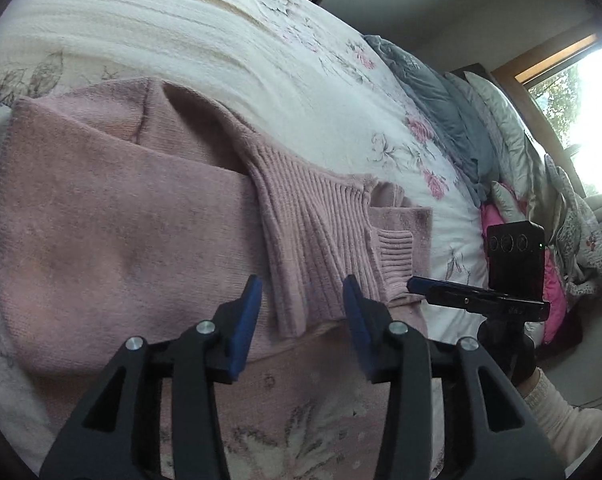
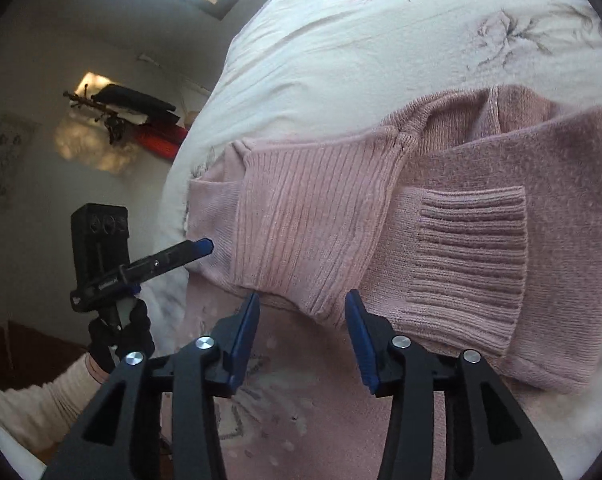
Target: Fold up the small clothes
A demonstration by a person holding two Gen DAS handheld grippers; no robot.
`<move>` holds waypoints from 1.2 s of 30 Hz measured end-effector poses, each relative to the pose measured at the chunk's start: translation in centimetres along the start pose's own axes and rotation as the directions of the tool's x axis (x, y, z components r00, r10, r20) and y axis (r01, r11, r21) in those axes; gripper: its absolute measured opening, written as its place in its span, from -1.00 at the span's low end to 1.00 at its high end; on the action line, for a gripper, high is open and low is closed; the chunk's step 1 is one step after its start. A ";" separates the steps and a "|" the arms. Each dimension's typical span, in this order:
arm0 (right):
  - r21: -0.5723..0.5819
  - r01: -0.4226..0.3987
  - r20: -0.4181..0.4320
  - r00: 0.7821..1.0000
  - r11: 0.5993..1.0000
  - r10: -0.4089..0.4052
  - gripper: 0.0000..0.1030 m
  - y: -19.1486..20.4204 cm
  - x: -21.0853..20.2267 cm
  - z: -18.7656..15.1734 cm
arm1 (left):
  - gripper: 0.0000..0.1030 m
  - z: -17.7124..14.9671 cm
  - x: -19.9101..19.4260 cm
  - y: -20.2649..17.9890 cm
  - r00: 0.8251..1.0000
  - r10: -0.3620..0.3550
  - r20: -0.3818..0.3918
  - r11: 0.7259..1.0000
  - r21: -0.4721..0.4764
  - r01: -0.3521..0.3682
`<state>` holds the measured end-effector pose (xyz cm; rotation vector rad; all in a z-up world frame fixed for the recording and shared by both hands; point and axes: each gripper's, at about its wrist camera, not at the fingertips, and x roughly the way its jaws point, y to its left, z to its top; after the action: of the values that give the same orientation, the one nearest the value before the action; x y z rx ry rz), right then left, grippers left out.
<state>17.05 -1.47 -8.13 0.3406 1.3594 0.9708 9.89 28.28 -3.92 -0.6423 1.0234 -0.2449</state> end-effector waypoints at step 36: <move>0.111 0.068 0.047 0.996 0.992 -0.073 -0.19 -3.6 3.0 8.7 | -0.47 8.3 4.1 2.7 0.998 0.053 0.022 0.997 -0.059 -0.052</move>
<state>26.16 1.38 -10.69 0.3948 1.3720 0.8261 18.75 31.62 -5.49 -0.6693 1.0267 -0.1616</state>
